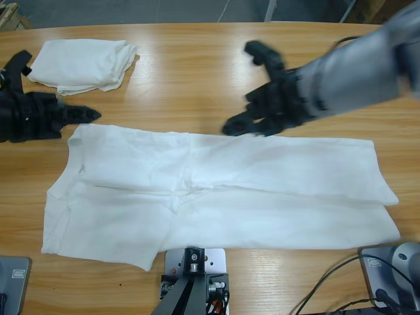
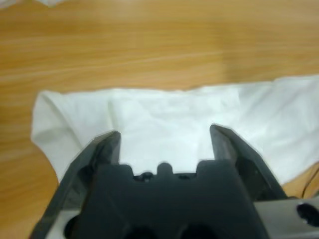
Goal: Fold clothes
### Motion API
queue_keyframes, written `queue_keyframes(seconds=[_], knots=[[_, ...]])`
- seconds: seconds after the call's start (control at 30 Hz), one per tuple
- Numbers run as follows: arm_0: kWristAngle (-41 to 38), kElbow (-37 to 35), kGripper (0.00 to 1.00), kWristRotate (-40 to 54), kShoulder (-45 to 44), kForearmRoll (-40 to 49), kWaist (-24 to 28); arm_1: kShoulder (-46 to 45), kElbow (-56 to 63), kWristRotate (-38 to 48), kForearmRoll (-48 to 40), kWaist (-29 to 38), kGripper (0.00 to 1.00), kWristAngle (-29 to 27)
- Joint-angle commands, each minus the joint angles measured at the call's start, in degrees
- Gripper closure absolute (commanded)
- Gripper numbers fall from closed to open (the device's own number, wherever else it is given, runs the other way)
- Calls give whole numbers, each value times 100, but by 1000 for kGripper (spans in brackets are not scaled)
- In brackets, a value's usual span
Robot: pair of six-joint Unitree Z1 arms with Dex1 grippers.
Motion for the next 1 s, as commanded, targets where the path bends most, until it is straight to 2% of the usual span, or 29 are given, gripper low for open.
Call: queue_keyframes(seconds=[0.03, 0.13, 0.2, 0.33, 0.47, 0.73, 1.0], knots=[[-301, 50, 1000, -256, 139, 497, -827, -645, 636, 444, 937, -9, 1000, -780], [-462, -31, 1000, -256, 402, 499, -836, -1238, 1027, 1237, 1503, -125, 1000, -1697], [-489, -154, 1000, -256, 548, 499, -863, -1563, 1408, 1764, 1592, -463, 1000, -2035], [-485, -211, 1000, -256, 914, 701, -1183, -1408, 1735, 1906, 1626, -724, 1000, -1847], [-193, -52, 1000, -419, 1213, 838, -1531, -612, 1805, 1799, 1158, -698, 1000, -1803], [-21, -348, 1000, -936, 2037, 847, -1557, 1125, 1396, 1435, 638, -774, 1000, -1885], [127, -755, 1000, -1460, 2772, 991, -1453, 1462, 1413, 1066, 286, -1150, 1000, -1845]])
